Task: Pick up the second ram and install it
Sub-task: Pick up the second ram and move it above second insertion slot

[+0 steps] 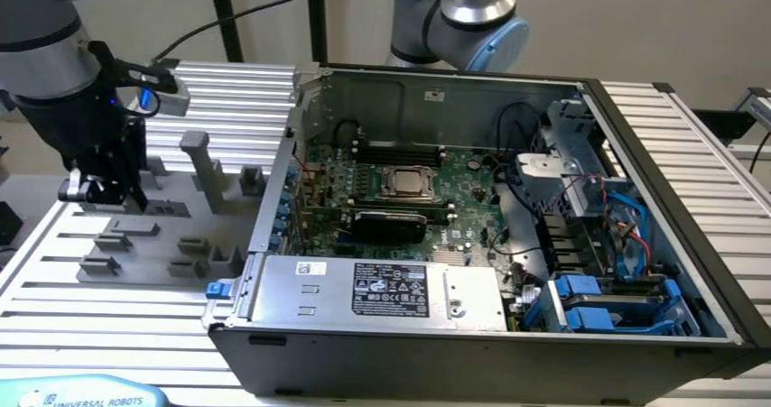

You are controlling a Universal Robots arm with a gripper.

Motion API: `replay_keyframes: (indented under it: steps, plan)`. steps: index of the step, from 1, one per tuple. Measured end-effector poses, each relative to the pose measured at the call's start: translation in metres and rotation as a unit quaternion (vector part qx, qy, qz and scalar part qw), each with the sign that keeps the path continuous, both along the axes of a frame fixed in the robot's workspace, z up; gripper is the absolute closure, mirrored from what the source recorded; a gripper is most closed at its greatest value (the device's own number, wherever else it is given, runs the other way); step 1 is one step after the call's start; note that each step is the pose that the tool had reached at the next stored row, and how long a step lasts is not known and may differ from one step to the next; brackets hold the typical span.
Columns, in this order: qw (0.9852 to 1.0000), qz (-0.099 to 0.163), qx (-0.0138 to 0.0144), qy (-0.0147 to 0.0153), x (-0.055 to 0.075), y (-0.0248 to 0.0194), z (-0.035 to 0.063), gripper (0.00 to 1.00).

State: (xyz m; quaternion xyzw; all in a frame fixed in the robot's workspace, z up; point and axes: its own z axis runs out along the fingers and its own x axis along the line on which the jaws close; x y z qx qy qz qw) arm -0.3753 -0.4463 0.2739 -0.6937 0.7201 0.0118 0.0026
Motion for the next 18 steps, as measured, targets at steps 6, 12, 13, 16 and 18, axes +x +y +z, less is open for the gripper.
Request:
replay_keyframes:
  steps: [6,12,13,16,18]
  plan:
    - [1.0000,0.001,0.0010,0.0001,0.016,0.0000,0.0275,0.87]
    - [1.0000,0.002,0.0044,0.0001,0.036,0.0000,0.0546,0.87]
    - [1.0000,0.002,0.0050,0.0001,0.040,0.0000,0.0591,0.87]
    - [1.0000,0.003,0.0067,0.0001,0.051,0.0000,0.0728,0.87]
    - [1.0000,0.003,0.0076,0.0001,0.059,0.0000,0.0819,0.87]
